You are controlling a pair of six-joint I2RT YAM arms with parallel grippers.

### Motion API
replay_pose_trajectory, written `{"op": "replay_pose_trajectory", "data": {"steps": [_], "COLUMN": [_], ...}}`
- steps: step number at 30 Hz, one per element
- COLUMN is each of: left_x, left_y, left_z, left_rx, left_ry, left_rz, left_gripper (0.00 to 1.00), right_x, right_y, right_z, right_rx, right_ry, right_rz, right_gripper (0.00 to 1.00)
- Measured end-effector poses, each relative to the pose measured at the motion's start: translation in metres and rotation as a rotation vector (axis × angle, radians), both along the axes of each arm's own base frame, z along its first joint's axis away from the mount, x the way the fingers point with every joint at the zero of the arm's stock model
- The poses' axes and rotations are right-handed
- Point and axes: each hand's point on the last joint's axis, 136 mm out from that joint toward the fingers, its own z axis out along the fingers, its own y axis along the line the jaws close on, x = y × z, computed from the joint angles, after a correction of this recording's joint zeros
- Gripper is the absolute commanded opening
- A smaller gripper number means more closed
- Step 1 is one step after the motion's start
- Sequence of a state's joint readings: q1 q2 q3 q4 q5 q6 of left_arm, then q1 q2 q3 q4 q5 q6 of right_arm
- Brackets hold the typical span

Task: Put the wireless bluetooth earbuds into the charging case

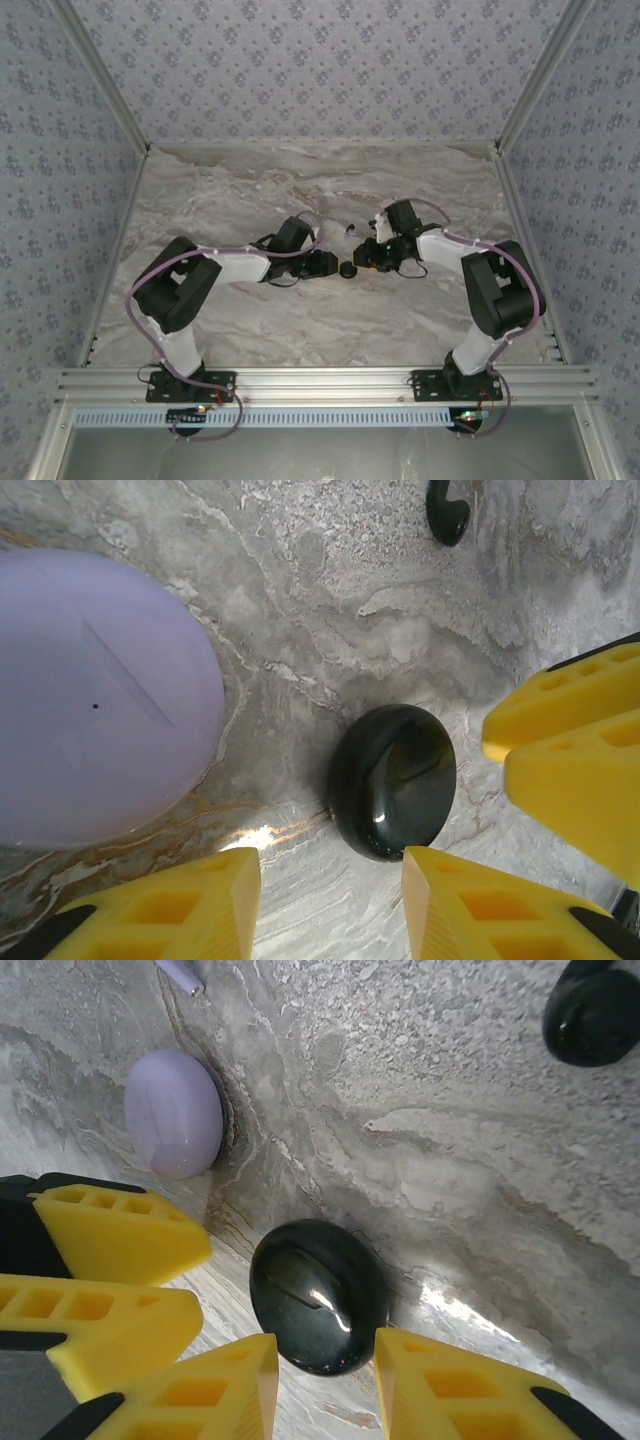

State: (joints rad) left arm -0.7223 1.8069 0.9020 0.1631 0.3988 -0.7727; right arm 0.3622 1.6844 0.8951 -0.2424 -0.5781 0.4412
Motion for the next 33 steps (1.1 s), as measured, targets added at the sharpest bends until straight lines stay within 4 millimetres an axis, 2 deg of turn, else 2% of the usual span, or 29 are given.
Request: {"op": "replay_pose_trajectory", "data": {"steps": [15, 22, 33], "left_x": [0.001, 0.003, 0.005], "left_y": [-0.006, -0.012, -0.018], "left_z": [-0.006, -0.006, -0.005], "left_rx": [-0.025, -0.053, -0.081], "left_ry": [0.024, 0.034, 0.043], "left_rz": [0.0, -0.006, -0.008], "left_gripper": [0.41, 0.42, 0.41], "right_x": [-0.002, -0.001, 0.001], "right_y": [0.001, 0.004, 0.006], "right_z": [-0.018, -0.017, -0.017], "right_rx": [0.0, 0.013, 0.028], "right_ry": [0.059, 0.052, 0.05], "right_rz": [-0.009, -0.007, -0.001], "right_gripper": [0.26, 0.2, 0.19]}}
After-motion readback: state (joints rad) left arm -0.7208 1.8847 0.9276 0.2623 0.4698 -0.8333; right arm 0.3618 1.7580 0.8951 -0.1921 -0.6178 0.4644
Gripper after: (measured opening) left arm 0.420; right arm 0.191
